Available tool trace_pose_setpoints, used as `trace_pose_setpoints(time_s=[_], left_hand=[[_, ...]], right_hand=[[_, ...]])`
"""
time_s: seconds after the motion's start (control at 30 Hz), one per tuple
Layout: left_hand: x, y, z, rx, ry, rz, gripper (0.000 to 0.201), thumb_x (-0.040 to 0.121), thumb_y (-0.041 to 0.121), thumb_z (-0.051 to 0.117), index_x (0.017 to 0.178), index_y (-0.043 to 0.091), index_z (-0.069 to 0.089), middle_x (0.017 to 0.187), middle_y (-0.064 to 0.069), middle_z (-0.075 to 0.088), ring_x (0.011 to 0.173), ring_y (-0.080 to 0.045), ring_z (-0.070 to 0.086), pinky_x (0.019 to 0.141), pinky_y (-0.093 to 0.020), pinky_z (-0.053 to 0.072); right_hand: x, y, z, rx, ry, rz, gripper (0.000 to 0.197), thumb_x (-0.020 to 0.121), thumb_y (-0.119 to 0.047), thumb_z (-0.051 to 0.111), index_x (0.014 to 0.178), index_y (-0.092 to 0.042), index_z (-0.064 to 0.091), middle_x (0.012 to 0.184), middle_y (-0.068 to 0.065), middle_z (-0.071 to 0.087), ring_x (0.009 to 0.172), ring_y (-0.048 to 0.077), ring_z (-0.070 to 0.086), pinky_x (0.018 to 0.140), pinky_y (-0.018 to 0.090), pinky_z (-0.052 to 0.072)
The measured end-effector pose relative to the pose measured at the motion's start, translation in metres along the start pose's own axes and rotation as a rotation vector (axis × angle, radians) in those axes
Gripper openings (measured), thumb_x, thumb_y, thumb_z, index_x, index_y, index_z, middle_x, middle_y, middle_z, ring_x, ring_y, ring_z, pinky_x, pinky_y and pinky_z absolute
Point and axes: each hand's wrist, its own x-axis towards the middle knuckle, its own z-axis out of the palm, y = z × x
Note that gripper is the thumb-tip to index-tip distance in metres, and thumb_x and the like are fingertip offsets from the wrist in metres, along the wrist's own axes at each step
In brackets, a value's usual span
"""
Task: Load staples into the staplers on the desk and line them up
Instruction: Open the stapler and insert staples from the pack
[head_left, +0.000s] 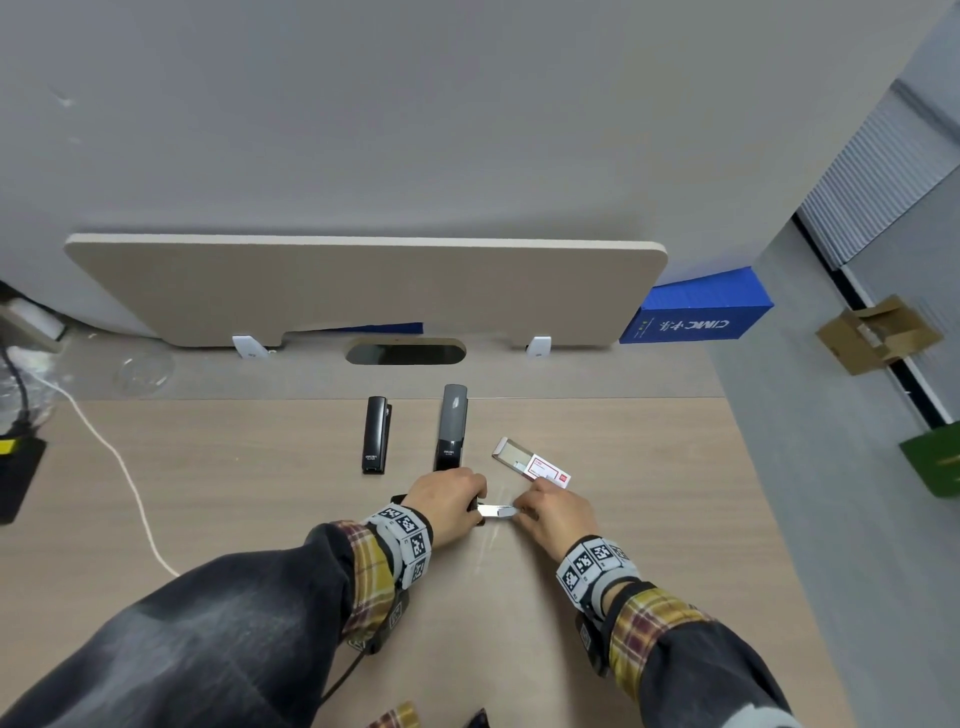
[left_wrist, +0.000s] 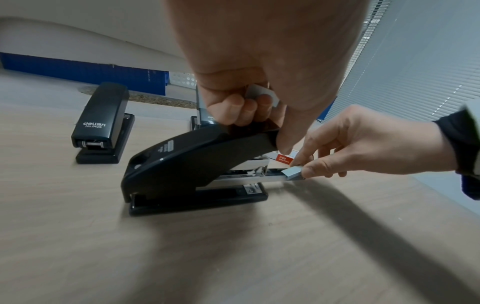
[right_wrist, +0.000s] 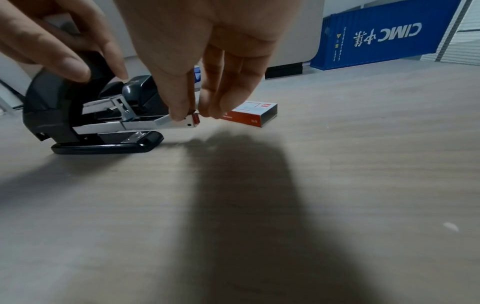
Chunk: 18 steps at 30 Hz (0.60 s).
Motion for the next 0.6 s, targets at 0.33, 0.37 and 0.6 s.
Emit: trace_pose_setpoints(time_s=[0.33, 0.37, 0.6], left_hand=[[-0.0002, -0.0018, 0.0025, -0.016, 0.002, -0.003, 0.027, 0.088, 0.029, 0.056, 0.113, 0.019, 0.057, 0.115, -0.002, 0.059, 0.106, -0.024, 0.057, 0.084, -0.036, 0.047], [-0.0002, -0.0018, 0.0024, -0.016, 0.003, -0.002, 0.027, 0.088, 0.029, 0.056, 0.113, 0.019, 0.057, 0.115, -0.002, 0.059, 0.106, -0.024, 0.057, 0.084, -0.036, 0.047], [-0.0011, -0.0011, 0.0019, -0.01, 0.008, 0.001, 0.028, 0.088, 0.029, 0.055, 0.115, 0.018, 0.057, 0.116, -0.003, 0.059, 0.107, -0.024, 0.056, 0.085, -0.035, 0.046]], right_hand=[[0.0026, -0.0038, -0.0029, -0.065, -0.014, -0.062, 0.021, 0.092, -0.034, 0.048, 0.099, -0.021, 0.063, 0.103, -0.001, 0.059, 0.096, 0.024, 0.059, 0.071, 0.037, 0.051], [0.0034, -0.0042, -0.0034, -0.069, -0.017, -0.068, 0.021, 0.092, -0.033, 0.048, 0.098, -0.02, 0.063, 0.102, 0.0, 0.059, 0.096, 0.024, 0.059, 0.07, 0.037, 0.051], [0.0036, -0.0086, -0.0045, -0.074, -0.018, -0.085, 0.019, 0.089, -0.033, 0.051, 0.098, -0.019, 0.061, 0.103, 0.001, 0.058, 0.094, 0.025, 0.059, 0.067, 0.037, 0.048]])
